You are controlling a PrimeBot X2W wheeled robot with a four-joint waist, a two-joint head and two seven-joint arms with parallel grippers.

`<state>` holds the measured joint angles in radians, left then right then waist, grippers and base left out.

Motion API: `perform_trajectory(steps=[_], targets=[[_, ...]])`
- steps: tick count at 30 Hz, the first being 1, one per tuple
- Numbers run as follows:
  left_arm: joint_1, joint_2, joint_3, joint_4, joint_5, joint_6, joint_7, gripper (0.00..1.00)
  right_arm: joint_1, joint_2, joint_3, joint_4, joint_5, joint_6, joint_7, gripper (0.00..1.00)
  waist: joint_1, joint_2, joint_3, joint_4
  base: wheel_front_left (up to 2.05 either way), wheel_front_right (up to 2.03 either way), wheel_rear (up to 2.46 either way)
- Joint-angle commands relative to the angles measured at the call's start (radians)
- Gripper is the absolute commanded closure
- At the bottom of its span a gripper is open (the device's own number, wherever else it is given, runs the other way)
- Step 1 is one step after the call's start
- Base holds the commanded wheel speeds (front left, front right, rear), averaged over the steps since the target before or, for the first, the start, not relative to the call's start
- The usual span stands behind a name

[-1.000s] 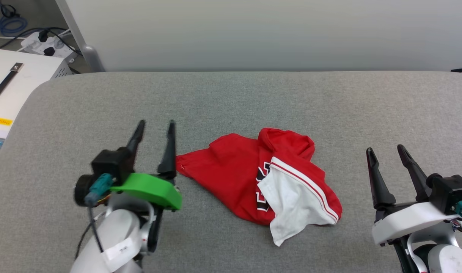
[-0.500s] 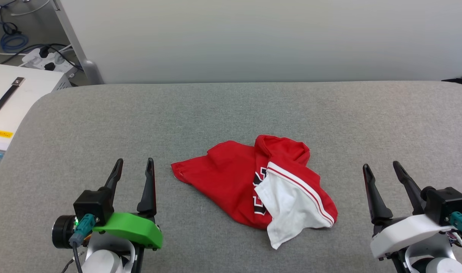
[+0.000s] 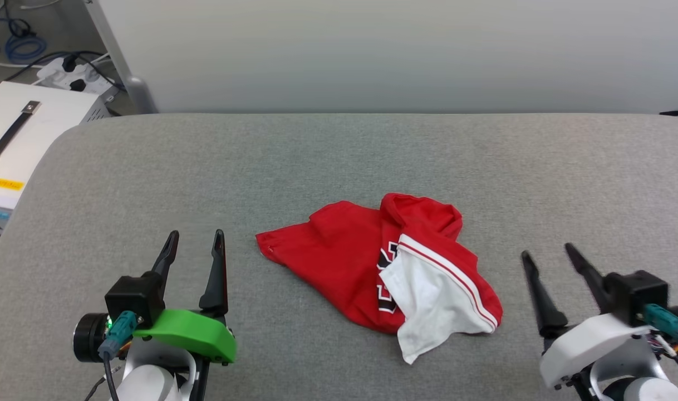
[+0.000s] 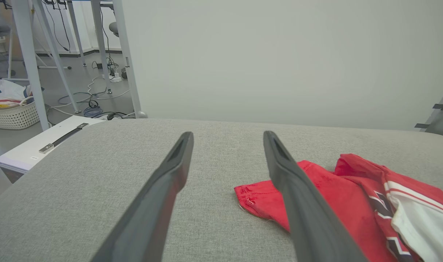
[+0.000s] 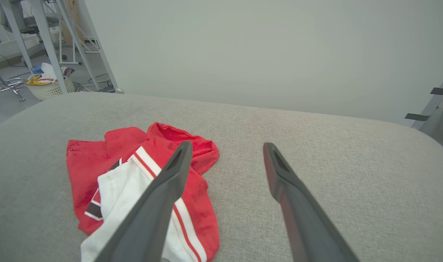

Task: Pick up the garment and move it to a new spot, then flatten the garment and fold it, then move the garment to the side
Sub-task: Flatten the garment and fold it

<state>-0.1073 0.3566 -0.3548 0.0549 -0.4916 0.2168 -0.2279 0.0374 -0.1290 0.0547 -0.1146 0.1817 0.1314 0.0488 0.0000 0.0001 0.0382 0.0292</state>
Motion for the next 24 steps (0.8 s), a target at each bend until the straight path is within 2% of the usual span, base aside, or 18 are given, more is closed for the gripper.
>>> perform_trajectory(steps=[1, 6, 12, 16, 24], targets=[[-0.015, 0.004, 0.002, -0.001, -0.005, 0.006, -0.002, 0.0, -0.015, -0.019, 0.025, 0.0, 0.015, -0.001, 0.029, 0.0, 0.0, -0.0001, 0.013, 0.016, 0.0, 0.0, 0.0], [-0.046, -0.015, -0.003, 0.001, -0.001, -0.001, -0.012, 0.0, -0.031, -0.154, 0.201, 0.006, 0.116, -0.001, 0.223, 0.0, 0.0, -0.0001, 0.045, 0.07, 0.0, 0.0, 0.0], [-0.075, -0.039, -0.009, -0.008, 0.015, -0.005, -0.023, 0.0, -0.08, -0.27, 0.388, 0.005, 0.226, -0.001, 0.406, 0.0, 0.0, -0.0001, 0.078, 0.125, 0.0, 0.0, 0.0], [-0.095, -0.056, -0.013, -0.018, 0.026, -0.009, -0.028, 0.0, -0.14, -0.305, 0.489, 0.029, 0.272, -0.001, 0.464, 0.0, 0.0, -0.0001, 0.098, 0.161, 0.0, 0.0, 0.0], [-0.123, -0.087, -0.016, -0.012, 0.034, -0.025, -0.032, 0.0, -0.265, -0.327, 0.617, 0.17, 0.308, -0.001, 0.466, 0.0, 0.0, -0.0001, 0.14, 0.204, 0.0, 0.0, 0.0]])
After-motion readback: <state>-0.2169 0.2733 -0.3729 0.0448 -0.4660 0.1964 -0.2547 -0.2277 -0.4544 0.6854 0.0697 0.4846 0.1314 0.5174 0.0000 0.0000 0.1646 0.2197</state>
